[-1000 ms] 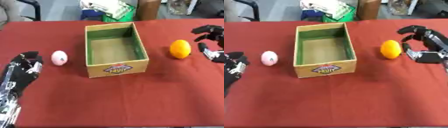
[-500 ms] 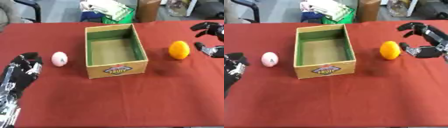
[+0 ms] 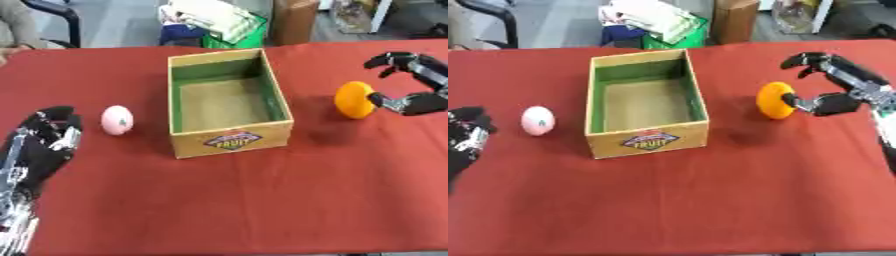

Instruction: Pick up objects on the table and place them in the box.

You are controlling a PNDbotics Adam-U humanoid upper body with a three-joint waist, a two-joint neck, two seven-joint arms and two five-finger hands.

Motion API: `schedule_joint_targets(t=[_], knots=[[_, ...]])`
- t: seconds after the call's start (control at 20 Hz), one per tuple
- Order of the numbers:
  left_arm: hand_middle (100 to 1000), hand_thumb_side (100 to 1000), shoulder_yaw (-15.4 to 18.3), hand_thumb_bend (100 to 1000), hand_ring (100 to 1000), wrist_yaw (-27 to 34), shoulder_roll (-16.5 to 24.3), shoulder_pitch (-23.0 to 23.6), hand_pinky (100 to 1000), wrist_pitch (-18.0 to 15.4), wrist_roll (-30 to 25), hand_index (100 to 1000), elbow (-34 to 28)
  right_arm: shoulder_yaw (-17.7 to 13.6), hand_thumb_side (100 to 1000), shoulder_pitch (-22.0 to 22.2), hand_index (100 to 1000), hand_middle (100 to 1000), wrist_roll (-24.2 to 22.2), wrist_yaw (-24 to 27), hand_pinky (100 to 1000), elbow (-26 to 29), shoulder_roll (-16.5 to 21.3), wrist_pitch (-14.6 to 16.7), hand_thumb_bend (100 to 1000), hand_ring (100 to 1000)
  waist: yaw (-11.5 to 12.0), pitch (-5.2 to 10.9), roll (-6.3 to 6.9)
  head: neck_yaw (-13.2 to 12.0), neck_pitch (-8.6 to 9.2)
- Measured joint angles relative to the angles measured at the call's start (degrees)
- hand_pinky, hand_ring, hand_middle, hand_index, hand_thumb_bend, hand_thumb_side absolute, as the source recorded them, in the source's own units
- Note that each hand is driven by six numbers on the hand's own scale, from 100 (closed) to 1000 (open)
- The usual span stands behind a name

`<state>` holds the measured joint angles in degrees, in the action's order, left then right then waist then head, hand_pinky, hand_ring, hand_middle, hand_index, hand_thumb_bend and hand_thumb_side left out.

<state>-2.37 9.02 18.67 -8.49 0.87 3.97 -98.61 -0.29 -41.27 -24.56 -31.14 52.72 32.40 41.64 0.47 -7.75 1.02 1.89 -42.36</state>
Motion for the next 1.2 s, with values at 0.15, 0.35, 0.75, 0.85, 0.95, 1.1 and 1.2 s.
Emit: schedule_joint_targets(t=[0.15, 0.35, 0.75, 0.85, 0.95, 1.1, 1.2], knots=[[586, 219, -0.10, 191, 601, 0.00, 0.00, 0.00, 792, -0.01, -0.05, 710, 0.00, 0.30, 661, -0.94, 892, 860, 1.89, -5.41, 768, -1.78, -1.02, 1.29, 447, 901, 0.14, 0.00, 0.01, 0.13, 0.00], [586, 219, -0.29, 192, 601, 0.00, 0.00, 0.01, 793, -0.05, -0.10, 710, 0.00, 0.33, 752, -2.15, 918, 890, 5.74, -13.98, 799, -3.12, -2.02, 2.05, 443, 907, 0.23, 0.00, 0.02, 0.27, 0.00], [586, 219, -0.31, 193, 602, 0.00, 0.00, 0.11, 793, -0.08, -0.14, 710, 0.00, 0.31, 745, -2.88, 943, 909, 24.94, -37.71, 818, -3.09, -3.11, -2.52, 449, 896, 0.34, 0.00, -0.02, 0.55, 0.00], [586, 219, -0.31, 193, 602, 0.00, 0.00, 0.13, 792, -0.08, -0.14, 710, 0.01, 0.28, 745, -2.88, 943, 905, 29.25, -42.60, 816, -4.27, -3.18, -4.09, 449, 891, 0.35, 0.00, -0.10, 0.61, 0.00], [587, 219, -0.31, 193, 602, 0.00, 0.00, 0.14, 792, -0.07, -0.14, 710, 0.01, 0.08, 744, -2.87, 943, 902, 32.19, -46.18, 814, -6.03, -3.37, -5.27, 449, 888, 0.38, 0.00, -0.11, 0.67, 0.00], [587, 219, -0.31, 194, 602, 0.00, 0.00, 0.17, 793, -0.07, -0.14, 710, 0.01, -0.51, 740, -2.79, 936, 885, 34.86, -49.78, 797, -8.95, -3.45, -6.76, 452, 867, 0.51, 0.00, -0.12, 0.72, 0.00], [587, 219, -0.31, 194, 602, 0.00, 0.00, 0.20, 793, -0.07, -0.14, 710, 0.02, -0.90, 721, -2.72, 921, 859, 35.94, -51.24, 765, -10.70, -3.47, -7.61, 404, 836, 0.57, -0.01, -0.12, 0.73, 0.00]])
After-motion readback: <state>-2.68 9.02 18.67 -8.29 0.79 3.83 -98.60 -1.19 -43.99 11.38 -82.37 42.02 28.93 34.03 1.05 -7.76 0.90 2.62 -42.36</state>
